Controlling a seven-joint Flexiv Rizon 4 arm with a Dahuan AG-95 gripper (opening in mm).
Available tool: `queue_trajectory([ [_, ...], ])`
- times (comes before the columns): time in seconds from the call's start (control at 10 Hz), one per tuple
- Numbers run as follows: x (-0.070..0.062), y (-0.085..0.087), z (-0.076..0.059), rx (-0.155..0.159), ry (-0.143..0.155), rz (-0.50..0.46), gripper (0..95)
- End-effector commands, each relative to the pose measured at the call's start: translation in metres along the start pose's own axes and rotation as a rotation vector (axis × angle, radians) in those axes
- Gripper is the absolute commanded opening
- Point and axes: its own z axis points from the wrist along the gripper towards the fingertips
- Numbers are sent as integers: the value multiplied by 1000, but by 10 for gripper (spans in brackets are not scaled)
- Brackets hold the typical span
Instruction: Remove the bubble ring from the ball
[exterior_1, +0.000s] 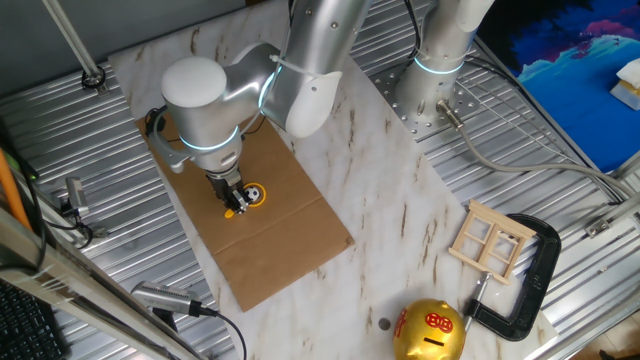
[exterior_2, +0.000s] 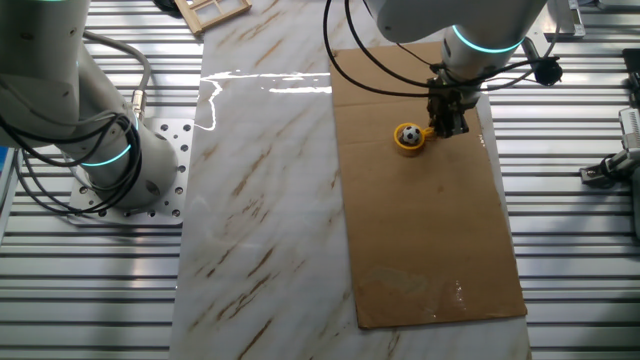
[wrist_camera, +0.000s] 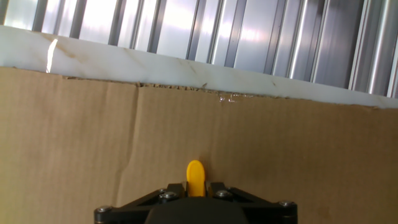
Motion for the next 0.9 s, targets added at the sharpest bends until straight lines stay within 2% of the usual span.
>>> queue_trajectory([
  [0.1, 0, 0, 0, -1, 2, -1, 0],
  [0.9, 5, 1, -3, 1, 5, -2, 0],
])
